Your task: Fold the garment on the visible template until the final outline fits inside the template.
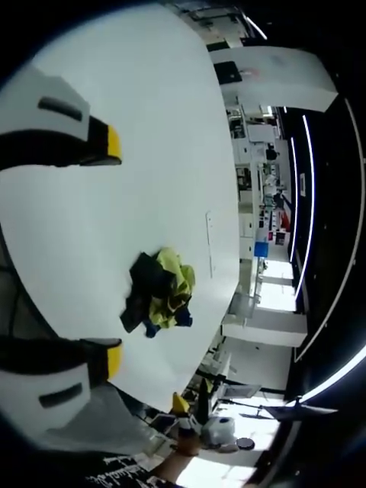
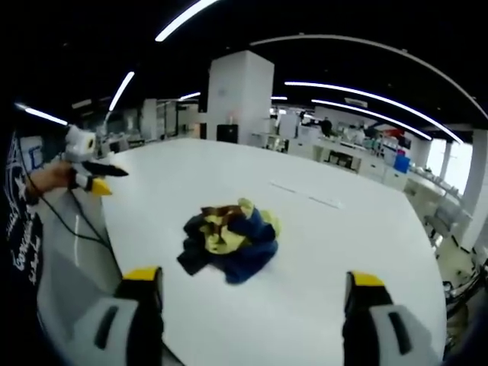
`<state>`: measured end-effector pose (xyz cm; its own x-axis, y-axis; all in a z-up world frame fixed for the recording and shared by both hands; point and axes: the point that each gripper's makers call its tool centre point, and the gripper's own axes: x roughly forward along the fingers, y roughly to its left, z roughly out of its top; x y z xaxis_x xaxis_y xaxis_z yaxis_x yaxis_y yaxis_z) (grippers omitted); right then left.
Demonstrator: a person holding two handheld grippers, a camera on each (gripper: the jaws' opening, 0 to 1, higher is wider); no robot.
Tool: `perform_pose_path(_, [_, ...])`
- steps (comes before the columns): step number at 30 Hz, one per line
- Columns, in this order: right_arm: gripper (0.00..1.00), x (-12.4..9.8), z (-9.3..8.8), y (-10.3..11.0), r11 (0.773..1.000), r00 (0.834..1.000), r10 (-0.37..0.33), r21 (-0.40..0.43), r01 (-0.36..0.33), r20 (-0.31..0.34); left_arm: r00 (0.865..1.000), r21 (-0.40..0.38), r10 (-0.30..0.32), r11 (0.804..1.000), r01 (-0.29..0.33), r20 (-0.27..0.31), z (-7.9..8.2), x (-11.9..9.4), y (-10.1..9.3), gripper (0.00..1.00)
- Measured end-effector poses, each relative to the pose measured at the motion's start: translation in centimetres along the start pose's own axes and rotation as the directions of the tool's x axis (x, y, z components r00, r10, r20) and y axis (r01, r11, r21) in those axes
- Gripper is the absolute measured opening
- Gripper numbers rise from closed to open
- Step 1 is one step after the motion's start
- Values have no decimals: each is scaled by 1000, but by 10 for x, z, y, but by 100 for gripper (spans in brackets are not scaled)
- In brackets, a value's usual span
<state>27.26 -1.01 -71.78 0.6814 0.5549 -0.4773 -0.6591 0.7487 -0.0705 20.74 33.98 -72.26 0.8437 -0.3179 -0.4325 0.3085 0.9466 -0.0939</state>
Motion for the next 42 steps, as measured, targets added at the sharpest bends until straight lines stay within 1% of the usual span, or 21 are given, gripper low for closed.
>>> perform_pose_path(3, [100, 0, 1, -2, 1000, 1000, 13, -10, -13, -6, 1000, -7, 7, 1000, -7, 0, 2, 1, 0, 90])
perform_pose_path(6, [100, -2, 5, -3, 999, 1000, 26, -23, -26, -2, 1000, -7, 7, 1000, -7, 0, 8, 1, -4, 90])
perform_pose_path(8, [100, -1, 6, -4, 999, 999, 41, -32, -41, -7, 1000, 7, 7, 1000, -7, 6, 13, 1, -4, 89])
perform_pose_path(10, [96, 0, 9, -4, 997, 999, 53, -53, -53, -1, 1000, 25, 7, 1000, -8, 14, 19, 2, -5, 88])
perform_pose_path(12, [90, 1, 15, -4, 995, 998, 70, -71, -69, 10, 1000, 33, -2, 999, 1, 25, 26, 6, -9, 85])
perform_pose_path(15, [83, 7, 21, -4, 992, 995, 102, -77, -100, 19, 999, 51, -47, 998, 45, 25, 30, 15, -15, 80])
perform_pose_path(16, [81, 10, 26, -4, 990, 993, 112, -92, -109, 28, 998, 79, -63, 995, 61, 24, 32, 20, -18, 79])
perform_pose_path(18, [73, 17, 30, -4, 986, 990, 131, -109, -125, 43, 997, 117, -78, 990, 76, 15, 32, 28, -20, 76])
perform_pose_path(20, [67, 24, 34, -4, 984, 988, 149, -104, -143, 51, 995, 135, -100, 986, 99, 3, 32, 39, -25, 73])
perform_pose_path(21, [65, 27, 35, -4, 983, 986, 156, -103, -150, 57, 994, 140, -112, 984, 112, -10, 30, 43, -27, 72])
perform_pose_path(25, [54, 39, 39, 0, 977, 977, 201, -89, -195, 69, 991, 145, -131, 981, 131, -7, 32, 62, -32, 69])
perform_pose_path(27, [49, 46, 41, 3, 972, 973, 221, -92, -214, 68, 990, 145, -143, 979, 143, -8, 34, 71, -39, 66])
perform_pose_path(29, [43, 52, 42, 6, 968, 969, 238, -102, -231, 66, 987, 140, -162, 977, 162, -9, 35, 79, -41, 61])
perform_pose_path(31, [40, 60, 43, 9, 962, 965, 255, -118, -247, 57, 984, 135, -177, 975, 178, -17, 34, 88, -41, 57])
perform_pose_path(35, [39, 73, 43, 11, 954, 961, 274, -141, -265, 48, 980, 137, -193, 971, 198, -49, 28, 105, -36, 50])
perform_pose_path(41, [31, 91, 41, 18, 934, 947, 319, -175, -310, 24, 975, 131, -211, 967, 219, -67, 25, 123, -36, 47])
perform_pose_path(42, [30, 94, 39, 19, 928, 943, 334, -178, -326, 13, 975, 131, -213, 967, 220, -70, 25, 125, -36, 46])
